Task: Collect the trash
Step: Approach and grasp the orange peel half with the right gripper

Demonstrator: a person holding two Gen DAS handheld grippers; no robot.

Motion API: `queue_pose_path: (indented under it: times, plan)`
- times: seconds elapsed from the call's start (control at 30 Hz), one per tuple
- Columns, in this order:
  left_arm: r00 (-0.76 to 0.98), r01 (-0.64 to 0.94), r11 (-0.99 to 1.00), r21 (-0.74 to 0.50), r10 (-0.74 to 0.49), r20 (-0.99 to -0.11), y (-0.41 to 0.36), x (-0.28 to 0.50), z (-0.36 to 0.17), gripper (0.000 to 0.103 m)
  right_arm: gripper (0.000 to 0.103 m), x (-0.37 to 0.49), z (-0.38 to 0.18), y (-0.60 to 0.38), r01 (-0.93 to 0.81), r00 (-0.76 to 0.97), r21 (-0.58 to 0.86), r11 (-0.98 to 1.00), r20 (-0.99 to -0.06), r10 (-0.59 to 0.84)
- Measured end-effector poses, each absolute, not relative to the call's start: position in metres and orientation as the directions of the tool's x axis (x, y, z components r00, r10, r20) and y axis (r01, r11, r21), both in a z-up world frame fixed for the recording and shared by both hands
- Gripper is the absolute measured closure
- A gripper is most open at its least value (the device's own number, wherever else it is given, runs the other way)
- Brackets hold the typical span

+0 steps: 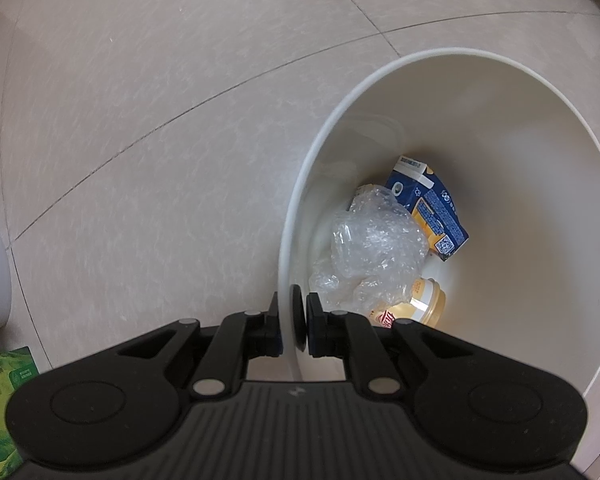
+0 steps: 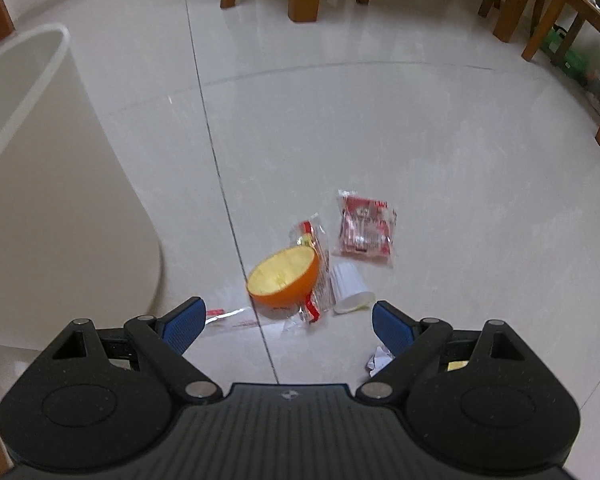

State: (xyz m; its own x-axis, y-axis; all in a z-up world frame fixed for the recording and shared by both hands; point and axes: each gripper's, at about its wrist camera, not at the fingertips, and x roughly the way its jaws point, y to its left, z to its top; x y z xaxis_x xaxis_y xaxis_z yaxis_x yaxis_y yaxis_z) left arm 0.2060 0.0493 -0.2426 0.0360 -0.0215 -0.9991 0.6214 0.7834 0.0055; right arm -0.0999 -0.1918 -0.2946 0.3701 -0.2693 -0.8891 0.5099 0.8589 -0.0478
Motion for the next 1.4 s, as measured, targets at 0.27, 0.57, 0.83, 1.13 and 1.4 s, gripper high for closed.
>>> queue_pose_path:
  times: [0.27, 0.57, 0.83, 1.13, 1.4]
  plan:
    - [0.037, 0.614, 0.789, 0.006, -0.021, -0.999, 0.049, 0.206, -0.242, 0.094, 0.010, -0.086, -0.325, -0.195, 0.456, 0.352, -0.108, 0.883, -0.890, -0.290]
    - [0.040, 0.616, 0.788, 0.008, -0.020, -0.999, 0.049, 0.206, -0.241, 0.094, 0.010, -0.068, -0.361, -0.196, 0.354, 0.339, -0.194, 0.915, -0.885, -0.318]
    - [0.020, 0.626, 0.780, -0.002, -0.019, -1.000, 0.049, 0.207, -0.243, 0.094, 0.010, -0.057, -0.399, -0.188, 0.204, 0.335, -0.293, 0.934, -0.876, -0.348]
    - [-0.006, 0.665, 0.747, -0.009, -0.007, -1.000, 0.047, 0.208, -0.244, 0.094, 0.010, -0.041, -0.420, -0.188, 0.132, 0.346, -0.332, 0.934, -0.867, -0.357]
    - [0.036, 0.684, 0.729, 0.008, -0.023, -0.999, 0.048, 0.202, -0.243, 0.093, 0.016, -0.036, -0.433, -0.197, 0.139, 0.350, -0.314, 0.939, -0.872, -0.343]
